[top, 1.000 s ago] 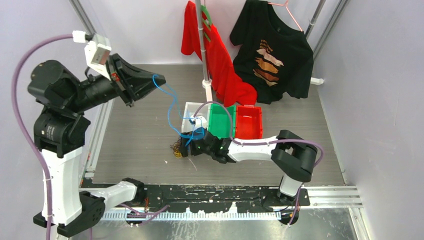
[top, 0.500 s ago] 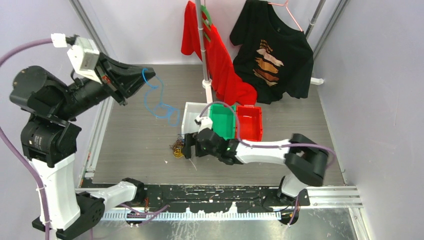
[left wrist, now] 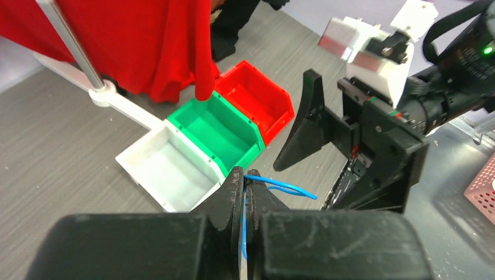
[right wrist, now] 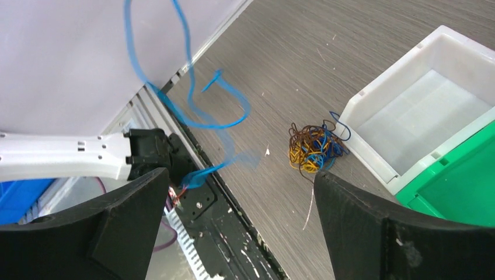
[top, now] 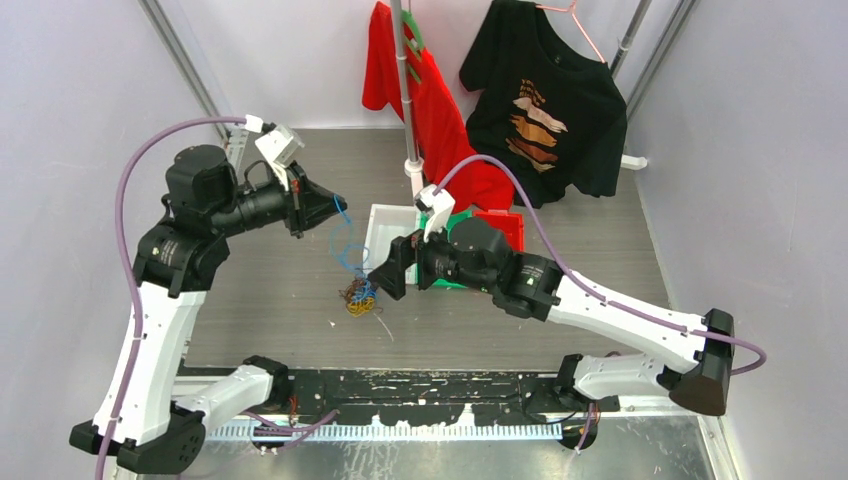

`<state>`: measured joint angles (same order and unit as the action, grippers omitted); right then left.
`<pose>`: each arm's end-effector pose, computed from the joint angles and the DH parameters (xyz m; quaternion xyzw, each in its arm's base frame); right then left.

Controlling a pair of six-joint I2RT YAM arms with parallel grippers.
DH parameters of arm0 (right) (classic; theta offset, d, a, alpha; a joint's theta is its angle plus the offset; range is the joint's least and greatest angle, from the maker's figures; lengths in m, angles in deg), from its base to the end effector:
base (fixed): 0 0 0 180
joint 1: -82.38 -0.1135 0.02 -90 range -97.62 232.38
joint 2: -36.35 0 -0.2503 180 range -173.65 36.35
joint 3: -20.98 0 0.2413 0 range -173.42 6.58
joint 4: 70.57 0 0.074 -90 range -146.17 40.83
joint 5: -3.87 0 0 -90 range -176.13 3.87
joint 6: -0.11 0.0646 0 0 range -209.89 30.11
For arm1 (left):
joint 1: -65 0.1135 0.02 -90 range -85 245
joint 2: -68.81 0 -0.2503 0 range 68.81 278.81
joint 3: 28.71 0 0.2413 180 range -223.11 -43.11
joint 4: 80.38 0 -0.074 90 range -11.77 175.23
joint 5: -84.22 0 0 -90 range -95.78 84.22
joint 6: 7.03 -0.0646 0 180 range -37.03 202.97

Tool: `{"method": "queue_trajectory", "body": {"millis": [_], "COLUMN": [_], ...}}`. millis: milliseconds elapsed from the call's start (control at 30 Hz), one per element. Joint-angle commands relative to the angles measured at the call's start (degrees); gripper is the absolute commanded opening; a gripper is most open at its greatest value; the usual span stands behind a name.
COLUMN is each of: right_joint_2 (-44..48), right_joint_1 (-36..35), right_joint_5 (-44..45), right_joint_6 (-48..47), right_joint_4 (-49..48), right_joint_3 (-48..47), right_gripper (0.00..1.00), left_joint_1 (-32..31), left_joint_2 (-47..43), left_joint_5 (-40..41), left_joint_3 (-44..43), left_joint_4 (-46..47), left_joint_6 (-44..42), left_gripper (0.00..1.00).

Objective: Untangle the cables

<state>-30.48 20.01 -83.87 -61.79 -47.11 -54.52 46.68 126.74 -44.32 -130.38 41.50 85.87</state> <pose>0.1386 0.2593 0.3446 -0.2219 0.7605 0.4222 0.4407 0.1602 -0.0954 0.4615 0.3005 0.7119 -0.3628 0.5208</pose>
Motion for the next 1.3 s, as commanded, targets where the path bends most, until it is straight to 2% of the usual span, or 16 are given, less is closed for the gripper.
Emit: {"method": "queue_trajectory", "body": {"millis": [0,200,400,600,800,1100,1267], "right_joint_2": [0.60,0.56,2.78,5.27,7.33,9.28,10.01], "right_joint_1": [2.46,8.86,14.01,16.59,18.13,18.93,19.43], "right_joint_5": [-2.84,-1.36,0.79,6.57,7.63,8.37,8.17], "right_joint_6": [-3.61,1.31,4.59,6.39,7.91,8.27,7.51], "right_joint_4": [7.29,10.20,11.26,13.59,13.16,12.78,13.20], "right_joint_3": [-5.14,-5.26,-2.11,0.58,3.44,5.66,6.42], "right_gripper": [0.96,0.87,0.86,0.85,0.84,0.84,0.84], "left_joint_1": [-0.15,-0.15,-0.13,-0.17,-0.64,-3.11,-5.04], "left_joint_2": [-1.77,-0.04,4.64,10.84,18.42,25.86,28.79], "left_joint_5": [0.08,1.79,3.15,3.91,4.49,14.80,21.55], "left_joint_3": [1.90,5.22,4.87,3.90,1.81,1.26,2.08], "left_joint_4": [2.35,4.67,7.07,10.30,12.86,14.08,17.40], "left_joint_6": [-0.21,0.13,-0.50,1.09,2.48,-10.03,-14.13], "left_gripper": [0.00,0.00,0.00,0.00,0.00,0.00,0.00]}}
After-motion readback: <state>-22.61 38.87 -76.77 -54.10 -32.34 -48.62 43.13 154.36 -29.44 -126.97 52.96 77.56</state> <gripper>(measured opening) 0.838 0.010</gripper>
